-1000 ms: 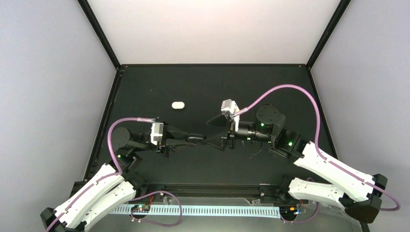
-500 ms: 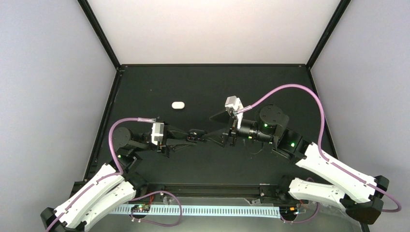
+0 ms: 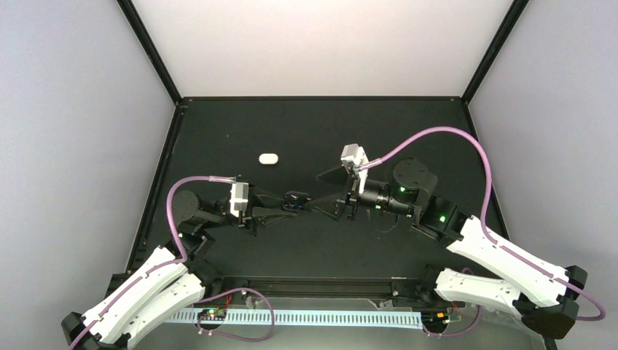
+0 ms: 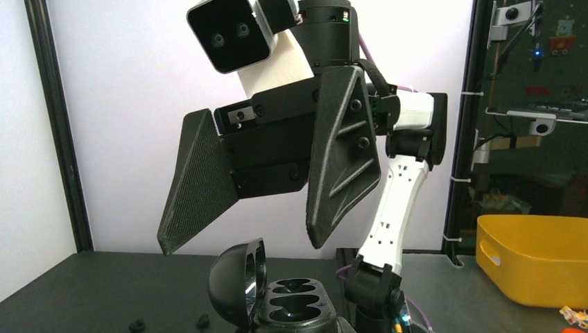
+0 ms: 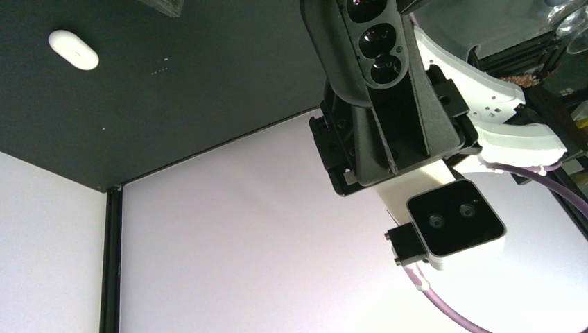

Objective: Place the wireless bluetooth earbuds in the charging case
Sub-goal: Open the charging case.

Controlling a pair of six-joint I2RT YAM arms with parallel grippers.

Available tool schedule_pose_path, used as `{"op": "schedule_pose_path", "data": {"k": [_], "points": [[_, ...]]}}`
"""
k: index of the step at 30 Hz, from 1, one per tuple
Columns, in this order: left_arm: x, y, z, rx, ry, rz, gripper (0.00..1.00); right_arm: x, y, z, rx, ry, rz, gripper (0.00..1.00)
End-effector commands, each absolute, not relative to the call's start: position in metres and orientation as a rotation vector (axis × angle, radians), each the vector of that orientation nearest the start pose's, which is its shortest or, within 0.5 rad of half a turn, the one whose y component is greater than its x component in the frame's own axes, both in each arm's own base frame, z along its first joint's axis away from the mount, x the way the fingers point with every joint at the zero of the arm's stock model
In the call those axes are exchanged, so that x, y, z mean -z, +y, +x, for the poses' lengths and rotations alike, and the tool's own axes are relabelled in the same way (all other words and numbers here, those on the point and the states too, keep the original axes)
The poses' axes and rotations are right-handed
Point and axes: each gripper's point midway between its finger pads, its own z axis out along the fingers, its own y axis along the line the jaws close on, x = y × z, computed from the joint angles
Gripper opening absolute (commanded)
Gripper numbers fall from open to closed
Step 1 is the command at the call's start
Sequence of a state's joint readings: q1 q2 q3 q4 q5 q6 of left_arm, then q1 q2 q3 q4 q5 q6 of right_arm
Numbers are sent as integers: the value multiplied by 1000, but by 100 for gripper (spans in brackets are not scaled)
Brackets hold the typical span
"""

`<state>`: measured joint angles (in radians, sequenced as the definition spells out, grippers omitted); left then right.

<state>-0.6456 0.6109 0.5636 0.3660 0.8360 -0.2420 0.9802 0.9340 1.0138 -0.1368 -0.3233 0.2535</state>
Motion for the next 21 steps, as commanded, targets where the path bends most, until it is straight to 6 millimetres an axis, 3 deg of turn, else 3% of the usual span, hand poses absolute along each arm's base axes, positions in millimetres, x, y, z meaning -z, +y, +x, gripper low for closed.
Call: {"op": "schedule_pose_path", "data": {"k": [1,6,9,12,15,21], "points": [[-374,-240,112,1227,1076,995,2,-416,297,147,-1172,1466,-780,80],[-375,-239,111,1224,1074,990,2,-416,257,178,-990,1504,-527,80],[-375,-239,111,1225,1076,989,1,-403,235,198,-940,1555,-397,80],[-375,-239,112,1226,1078,983,1,-367,202,236,-819,1681,-172,80],[-375,-239,113,1226,1082,979,2,-323,156,270,-667,1770,96,80],[-376,-238,113,1216,1082,969,2,-242,87,308,-531,1807,543,82]]}}
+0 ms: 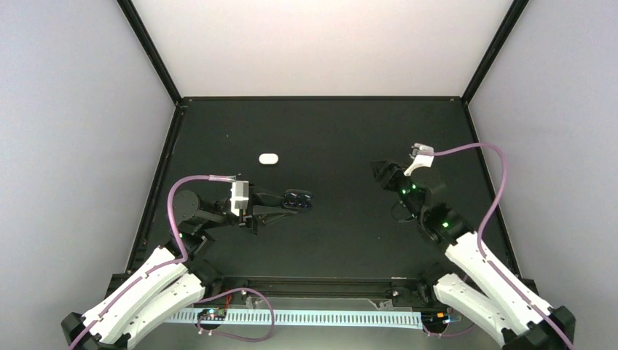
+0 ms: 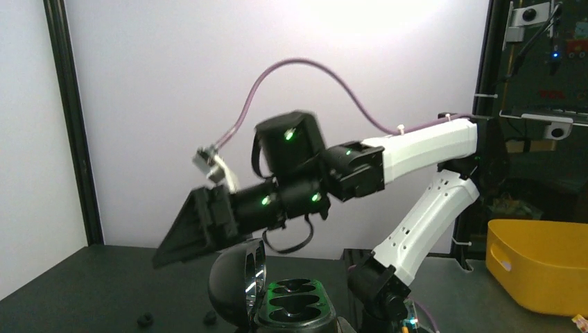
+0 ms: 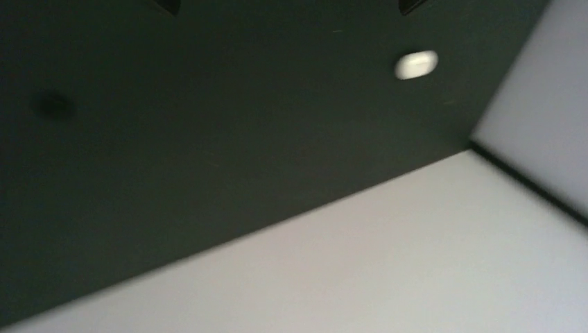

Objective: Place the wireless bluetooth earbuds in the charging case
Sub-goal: Open the charging case, then pick up the earbud from the center of the board.

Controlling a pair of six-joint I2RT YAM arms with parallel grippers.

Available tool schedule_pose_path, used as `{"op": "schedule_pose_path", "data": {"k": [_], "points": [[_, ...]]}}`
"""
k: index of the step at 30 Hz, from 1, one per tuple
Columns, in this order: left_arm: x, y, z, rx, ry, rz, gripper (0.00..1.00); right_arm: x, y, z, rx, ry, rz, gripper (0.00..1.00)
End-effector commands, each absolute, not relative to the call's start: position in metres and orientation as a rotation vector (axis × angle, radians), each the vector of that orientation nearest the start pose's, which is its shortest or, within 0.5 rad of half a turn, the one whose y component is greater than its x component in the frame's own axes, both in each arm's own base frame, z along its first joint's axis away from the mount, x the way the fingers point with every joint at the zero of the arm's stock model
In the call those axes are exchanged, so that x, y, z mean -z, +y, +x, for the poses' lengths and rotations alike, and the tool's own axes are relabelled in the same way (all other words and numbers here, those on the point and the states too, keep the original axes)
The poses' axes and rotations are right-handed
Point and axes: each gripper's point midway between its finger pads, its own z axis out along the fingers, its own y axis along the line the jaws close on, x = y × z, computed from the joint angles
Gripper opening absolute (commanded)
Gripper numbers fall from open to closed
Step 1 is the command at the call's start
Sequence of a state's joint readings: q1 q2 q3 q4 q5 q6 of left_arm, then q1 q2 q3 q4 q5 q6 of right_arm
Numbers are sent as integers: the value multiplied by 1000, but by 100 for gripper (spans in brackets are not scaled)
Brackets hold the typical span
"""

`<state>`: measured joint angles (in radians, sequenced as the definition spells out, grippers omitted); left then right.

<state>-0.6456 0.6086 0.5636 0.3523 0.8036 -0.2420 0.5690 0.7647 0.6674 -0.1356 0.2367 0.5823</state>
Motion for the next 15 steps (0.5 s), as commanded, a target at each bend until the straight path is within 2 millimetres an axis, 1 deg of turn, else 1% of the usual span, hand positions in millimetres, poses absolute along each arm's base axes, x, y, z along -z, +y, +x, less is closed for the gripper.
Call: {"op": "schedule_pose_path", "data": {"k": [1,3,5,6,10,12,15], "points": [[-376,-237,113,1213,1082,967,2,-227,78,314,-505,1831,592,82],[-377,-237,113,1210,1080,964,1,-193,61,326,-469,1878,711,82],[-377,-236,113,1208,1079,963,2,-169,45,336,-436,1898,787,82],[-378,-236,113,1209,1078,964,2,-160,39,341,-418,1904,817,82],[-379,-235,112,1201,1073,959,2,-143,22,368,-341,1916,874,82],[-379,-235,112,1204,1072,959,2,-136,10,383,-303,1928,907,82],[-379,-235,111,1207,1073,955,2,-123,-3,404,-259,1968,923,81]]}}
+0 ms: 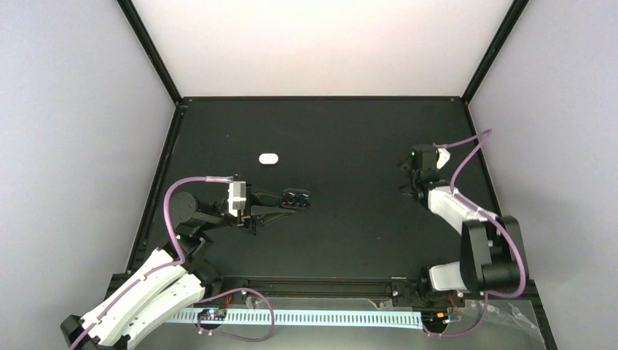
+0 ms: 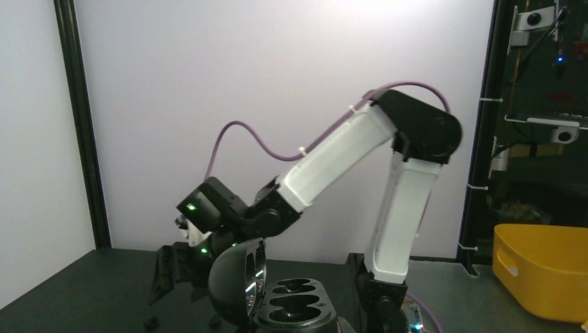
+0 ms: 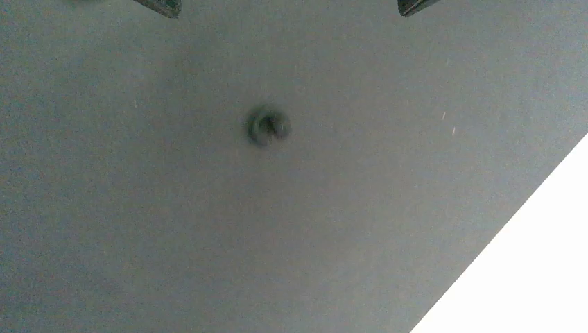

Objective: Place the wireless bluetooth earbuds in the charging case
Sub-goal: Pick up the earbud from the center of the board.

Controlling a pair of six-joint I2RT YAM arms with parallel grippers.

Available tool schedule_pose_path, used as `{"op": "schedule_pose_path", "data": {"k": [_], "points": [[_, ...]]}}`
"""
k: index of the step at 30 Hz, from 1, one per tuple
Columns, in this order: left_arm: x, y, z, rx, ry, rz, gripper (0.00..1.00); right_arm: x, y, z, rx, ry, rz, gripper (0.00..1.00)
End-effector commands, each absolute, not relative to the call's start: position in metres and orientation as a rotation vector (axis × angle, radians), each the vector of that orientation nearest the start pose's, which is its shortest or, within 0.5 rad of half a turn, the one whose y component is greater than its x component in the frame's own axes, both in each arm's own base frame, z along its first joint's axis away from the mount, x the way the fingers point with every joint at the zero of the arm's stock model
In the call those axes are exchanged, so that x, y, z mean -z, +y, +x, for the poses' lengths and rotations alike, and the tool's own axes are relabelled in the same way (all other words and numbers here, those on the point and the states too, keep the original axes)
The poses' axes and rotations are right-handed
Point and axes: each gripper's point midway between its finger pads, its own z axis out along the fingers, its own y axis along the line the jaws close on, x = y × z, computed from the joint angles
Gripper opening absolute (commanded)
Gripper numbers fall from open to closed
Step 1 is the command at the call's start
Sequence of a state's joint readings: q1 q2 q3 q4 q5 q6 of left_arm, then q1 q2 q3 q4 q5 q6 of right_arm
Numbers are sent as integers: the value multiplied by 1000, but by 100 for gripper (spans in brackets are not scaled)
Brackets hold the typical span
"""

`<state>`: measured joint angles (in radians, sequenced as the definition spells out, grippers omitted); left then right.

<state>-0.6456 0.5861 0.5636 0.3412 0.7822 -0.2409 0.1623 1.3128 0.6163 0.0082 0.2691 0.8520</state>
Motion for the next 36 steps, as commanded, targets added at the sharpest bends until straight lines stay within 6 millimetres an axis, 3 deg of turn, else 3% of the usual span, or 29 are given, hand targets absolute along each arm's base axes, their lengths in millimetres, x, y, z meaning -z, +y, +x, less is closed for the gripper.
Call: {"op": "schedule_pose_path", "data": {"k": [1,9,16,26,36], "points": [[-379,-235,111,1210,1071,956,2,-118,-6,410,-241,1989,923,81],[-383,-233,109,1203,1057,954,1,-80,-16,442,-243,2120,930,81],[-381,-234,111,1200,1065,953,1,-72,-11,466,-292,2158,912,79],[-378,-236,115,1198,1077,954,2,-54,-8,471,-296,2213,956,79],[-382,-234,112,1196,1062,952,2,-51,-5,469,-297,2254,951,78]]}}
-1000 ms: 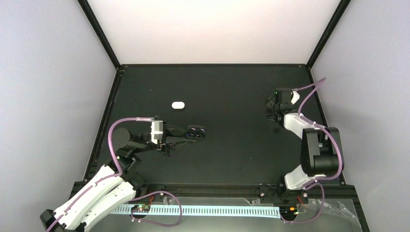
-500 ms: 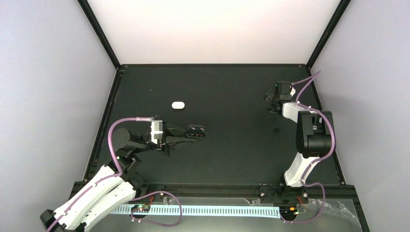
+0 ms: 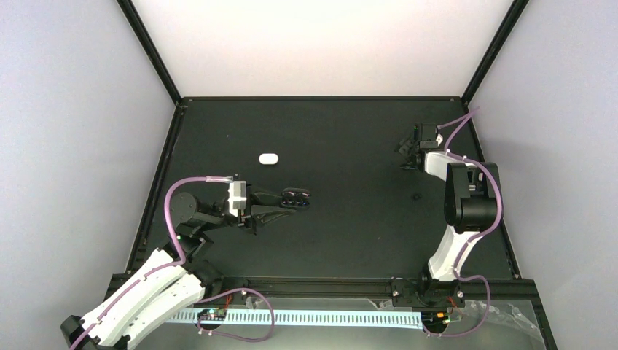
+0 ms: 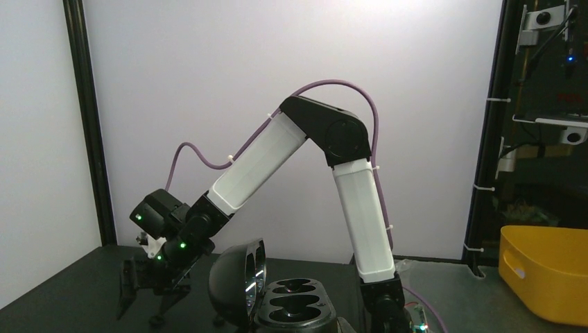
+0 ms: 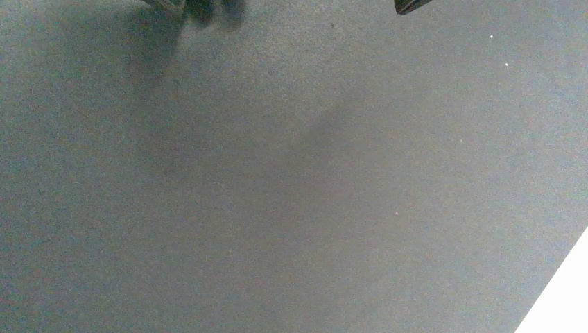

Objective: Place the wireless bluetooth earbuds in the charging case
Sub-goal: Pick up the earbud from the center of the board.

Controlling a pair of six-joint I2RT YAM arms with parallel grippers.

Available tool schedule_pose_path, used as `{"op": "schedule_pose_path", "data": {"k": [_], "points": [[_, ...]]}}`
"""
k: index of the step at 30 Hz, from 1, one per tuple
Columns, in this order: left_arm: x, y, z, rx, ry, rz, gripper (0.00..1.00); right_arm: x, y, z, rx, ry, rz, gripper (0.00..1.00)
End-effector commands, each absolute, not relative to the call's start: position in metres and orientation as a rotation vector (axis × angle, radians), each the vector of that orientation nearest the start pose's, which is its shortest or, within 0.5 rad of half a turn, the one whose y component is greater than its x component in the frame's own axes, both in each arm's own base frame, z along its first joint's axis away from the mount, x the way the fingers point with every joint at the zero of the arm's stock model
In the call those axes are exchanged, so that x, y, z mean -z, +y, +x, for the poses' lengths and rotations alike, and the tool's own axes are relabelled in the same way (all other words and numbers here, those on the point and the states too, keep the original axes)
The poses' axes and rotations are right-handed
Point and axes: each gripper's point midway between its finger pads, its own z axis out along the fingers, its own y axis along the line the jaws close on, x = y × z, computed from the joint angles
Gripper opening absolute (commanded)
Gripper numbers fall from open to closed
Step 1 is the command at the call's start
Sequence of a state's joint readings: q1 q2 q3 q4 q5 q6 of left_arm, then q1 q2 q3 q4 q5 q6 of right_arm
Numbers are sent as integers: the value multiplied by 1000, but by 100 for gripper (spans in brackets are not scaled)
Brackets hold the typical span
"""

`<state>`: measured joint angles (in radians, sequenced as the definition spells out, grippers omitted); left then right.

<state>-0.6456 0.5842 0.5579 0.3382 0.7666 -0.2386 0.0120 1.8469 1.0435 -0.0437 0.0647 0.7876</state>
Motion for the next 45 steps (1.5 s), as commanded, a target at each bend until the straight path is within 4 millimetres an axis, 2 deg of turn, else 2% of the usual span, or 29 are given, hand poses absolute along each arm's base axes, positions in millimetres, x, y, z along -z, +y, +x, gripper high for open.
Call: {"op": "schedule_pose_path", "data": {"k": [1,7,16,30,37,42,45], "points": [[-382,-233,111,1196,1060,952,2,-52,-5,468,-300,2256,950,78],[-384,-232,109,1197,1049,951,1,-56,3,465,-352,2266,931,75],[-386,-230,107,1195,1042,950,2,-53,22,463,-413,2301,907,73],[-389,-228,104,1197,1028,949,1,-50,55,433,-498,2333,867,73],[-391,-227,102,1197,1019,947,1,-68,40,423,-367,2310,793,73],[-391,-227,101,1199,1017,947,2,-76,35,435,-285,2329,698,72],[-391,-226,101,1197,1017,948,2,-73,38,444,-275,2359,654,67]]}}
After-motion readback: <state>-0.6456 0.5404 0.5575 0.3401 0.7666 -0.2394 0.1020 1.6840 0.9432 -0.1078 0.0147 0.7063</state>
